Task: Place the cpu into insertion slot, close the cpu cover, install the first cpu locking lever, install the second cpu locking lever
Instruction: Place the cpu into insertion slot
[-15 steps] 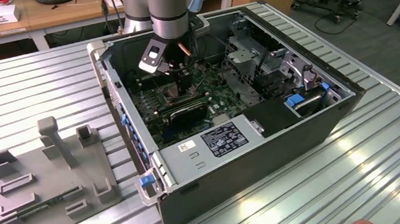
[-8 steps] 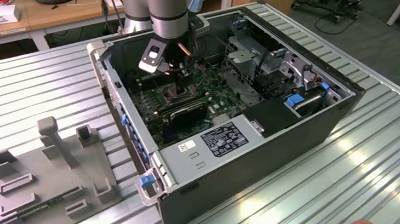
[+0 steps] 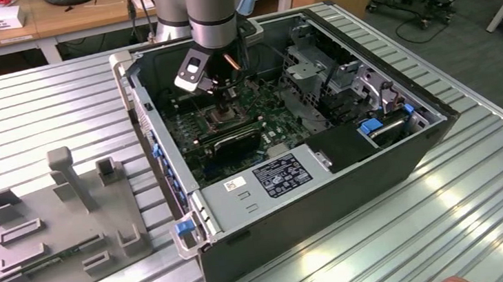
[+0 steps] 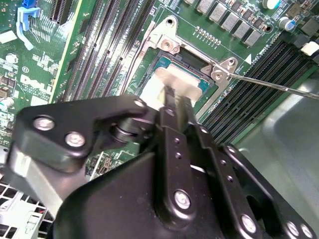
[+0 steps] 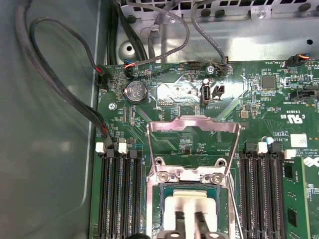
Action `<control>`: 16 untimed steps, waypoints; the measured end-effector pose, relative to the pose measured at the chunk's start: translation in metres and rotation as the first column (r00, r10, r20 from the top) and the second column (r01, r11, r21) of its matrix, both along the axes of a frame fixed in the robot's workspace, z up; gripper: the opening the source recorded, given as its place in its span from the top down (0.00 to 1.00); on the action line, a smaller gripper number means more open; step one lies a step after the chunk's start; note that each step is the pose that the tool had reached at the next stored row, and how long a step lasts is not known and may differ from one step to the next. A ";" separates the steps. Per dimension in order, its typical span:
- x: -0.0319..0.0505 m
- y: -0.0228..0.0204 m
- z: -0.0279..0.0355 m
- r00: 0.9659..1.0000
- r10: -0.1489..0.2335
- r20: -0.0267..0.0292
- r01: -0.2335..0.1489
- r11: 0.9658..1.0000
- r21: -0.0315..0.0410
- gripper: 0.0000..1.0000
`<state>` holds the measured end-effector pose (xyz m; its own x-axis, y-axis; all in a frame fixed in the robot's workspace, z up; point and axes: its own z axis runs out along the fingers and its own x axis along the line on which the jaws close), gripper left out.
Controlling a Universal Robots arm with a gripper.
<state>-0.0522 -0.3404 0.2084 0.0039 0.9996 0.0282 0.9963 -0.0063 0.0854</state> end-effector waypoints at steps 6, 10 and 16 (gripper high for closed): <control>0.0000 0.0000 0.0004 1.000 0.000 0.000 0.000 1.000 0.000 0.89; 0.0000 0.0000 0.0006 1.000 0.000 0.000 0.000 1.000 0.000 0.89; 0.0002 0.0000 0.0006 1.000 0.000 -0.011 0.000 1.000 0.000 0.89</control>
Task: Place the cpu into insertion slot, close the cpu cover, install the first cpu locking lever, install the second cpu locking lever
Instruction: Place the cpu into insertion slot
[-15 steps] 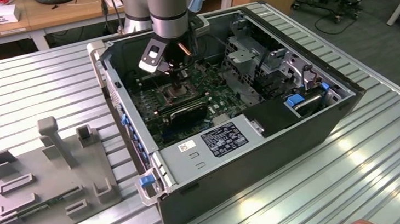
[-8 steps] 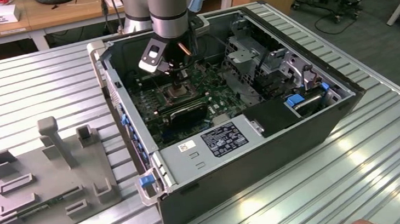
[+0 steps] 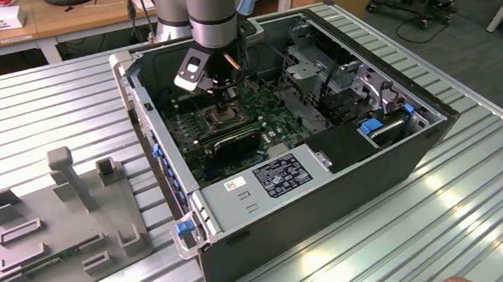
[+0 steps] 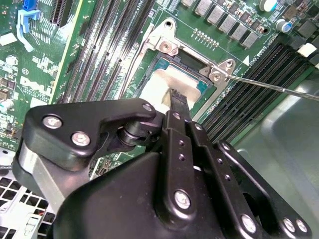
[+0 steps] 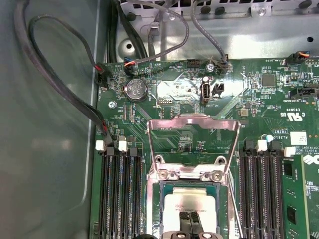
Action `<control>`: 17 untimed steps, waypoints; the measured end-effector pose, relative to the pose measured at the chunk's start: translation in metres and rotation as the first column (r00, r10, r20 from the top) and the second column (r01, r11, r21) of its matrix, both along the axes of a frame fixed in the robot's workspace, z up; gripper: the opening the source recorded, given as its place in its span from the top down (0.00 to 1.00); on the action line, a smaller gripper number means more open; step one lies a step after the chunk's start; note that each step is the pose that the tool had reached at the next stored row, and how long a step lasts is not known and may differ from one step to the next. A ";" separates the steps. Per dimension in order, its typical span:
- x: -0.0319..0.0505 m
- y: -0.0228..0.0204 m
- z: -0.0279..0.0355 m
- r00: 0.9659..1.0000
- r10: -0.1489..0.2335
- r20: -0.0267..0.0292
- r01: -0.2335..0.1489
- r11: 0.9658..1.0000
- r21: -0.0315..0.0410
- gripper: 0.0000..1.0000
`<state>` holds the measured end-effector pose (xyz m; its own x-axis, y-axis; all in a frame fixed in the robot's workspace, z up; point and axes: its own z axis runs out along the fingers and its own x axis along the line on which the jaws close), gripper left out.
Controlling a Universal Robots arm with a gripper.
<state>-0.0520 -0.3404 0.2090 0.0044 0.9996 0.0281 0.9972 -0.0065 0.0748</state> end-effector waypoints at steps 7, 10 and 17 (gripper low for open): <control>0.0000 0.0000 -0.0040 1.000 0.000 0.000 0.000 1.000 0.000 0.89; 0.0001 0.0000 -0.0041 1.000 0.000 0.000 0.000 1.000 0.000 0.89; 0.0005 0.0000 -0.0068 1.000 -0.001 0.000 0.001 1.000 0.000 0.89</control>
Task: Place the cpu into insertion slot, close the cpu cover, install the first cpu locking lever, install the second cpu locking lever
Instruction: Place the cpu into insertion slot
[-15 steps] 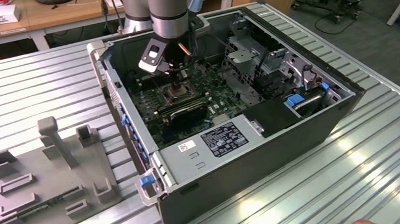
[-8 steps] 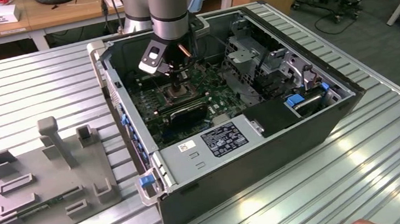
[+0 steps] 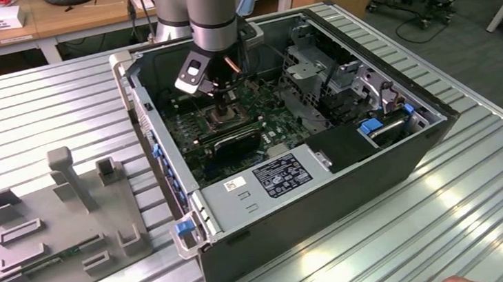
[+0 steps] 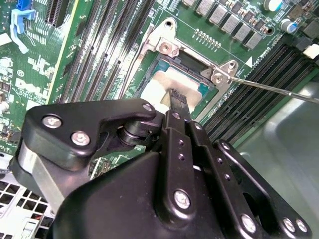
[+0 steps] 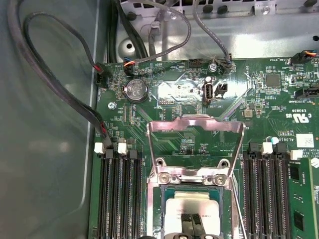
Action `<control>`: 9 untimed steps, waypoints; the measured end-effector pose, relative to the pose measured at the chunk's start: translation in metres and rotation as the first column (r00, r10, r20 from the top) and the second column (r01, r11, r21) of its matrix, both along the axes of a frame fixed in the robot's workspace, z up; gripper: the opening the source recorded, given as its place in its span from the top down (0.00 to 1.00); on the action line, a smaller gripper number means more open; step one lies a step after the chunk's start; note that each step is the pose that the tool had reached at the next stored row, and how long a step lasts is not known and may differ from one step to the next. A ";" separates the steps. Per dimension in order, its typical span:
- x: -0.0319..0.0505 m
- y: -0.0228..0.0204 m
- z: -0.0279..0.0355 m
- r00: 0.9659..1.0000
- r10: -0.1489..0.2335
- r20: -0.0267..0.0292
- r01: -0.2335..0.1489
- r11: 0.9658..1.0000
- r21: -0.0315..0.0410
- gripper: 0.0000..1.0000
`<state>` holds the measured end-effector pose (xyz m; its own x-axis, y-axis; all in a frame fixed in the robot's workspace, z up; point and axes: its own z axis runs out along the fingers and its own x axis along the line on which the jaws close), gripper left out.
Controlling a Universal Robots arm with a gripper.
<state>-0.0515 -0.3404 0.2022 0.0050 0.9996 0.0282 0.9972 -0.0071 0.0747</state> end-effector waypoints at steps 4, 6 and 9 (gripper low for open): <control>-0.0001 -0.0002 -0.0027 1.000 -0.001 -0.001 0.001 1.000 -0.001 0.89; 0.0000 -0.0001 -0.0029 1.000 -0.001 0.000 0.001 1.000 0.000 0.89; 0.0000 0.0000 -0.0030 1.000 -0.001 0.000 0.001 1.000 0.000 0.89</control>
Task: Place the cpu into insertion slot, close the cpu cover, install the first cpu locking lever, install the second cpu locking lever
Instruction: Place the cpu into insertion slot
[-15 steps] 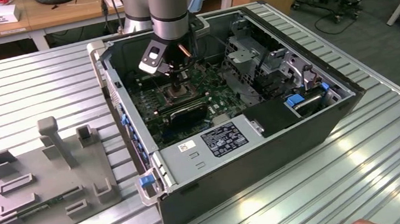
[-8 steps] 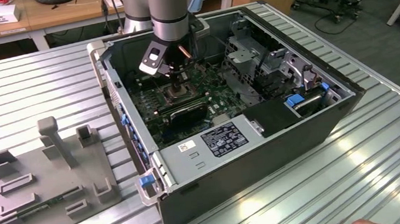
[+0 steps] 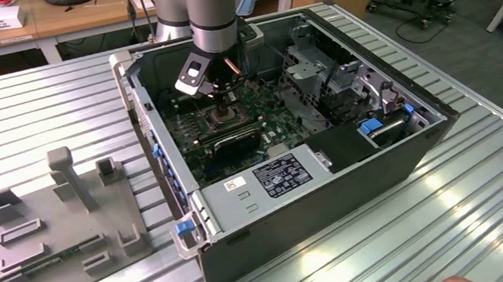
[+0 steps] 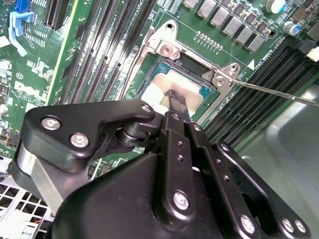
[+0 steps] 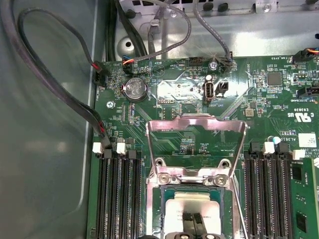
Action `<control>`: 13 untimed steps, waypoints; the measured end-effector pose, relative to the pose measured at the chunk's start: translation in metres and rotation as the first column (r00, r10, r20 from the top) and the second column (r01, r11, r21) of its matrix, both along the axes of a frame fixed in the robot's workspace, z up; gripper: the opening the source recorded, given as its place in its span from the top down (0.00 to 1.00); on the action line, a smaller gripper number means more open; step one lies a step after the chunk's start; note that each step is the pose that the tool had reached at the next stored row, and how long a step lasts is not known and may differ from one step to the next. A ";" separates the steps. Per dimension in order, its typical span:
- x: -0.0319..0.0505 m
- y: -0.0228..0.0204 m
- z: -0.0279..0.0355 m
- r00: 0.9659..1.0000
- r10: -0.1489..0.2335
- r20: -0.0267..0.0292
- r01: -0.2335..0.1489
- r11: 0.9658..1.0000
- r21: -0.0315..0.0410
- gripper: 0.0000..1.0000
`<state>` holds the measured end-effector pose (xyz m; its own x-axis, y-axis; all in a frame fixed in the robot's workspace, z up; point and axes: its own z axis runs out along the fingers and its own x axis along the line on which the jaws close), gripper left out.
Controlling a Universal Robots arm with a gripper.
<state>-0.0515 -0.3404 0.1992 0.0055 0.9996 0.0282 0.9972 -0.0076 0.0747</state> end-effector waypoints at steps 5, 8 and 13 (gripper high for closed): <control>0.0001 0.0001 0.0044 1.000 0.000 0.000 0.000 1.000 0.001 0.89; 0.0000 0.0000 0.0123 1.000 0.000 0.000 0.000 1.000 0.000 0.89; 0.0002 0.0000 0.0244 1.000 0.000 0.000 0.000 1.000 0.000 0.89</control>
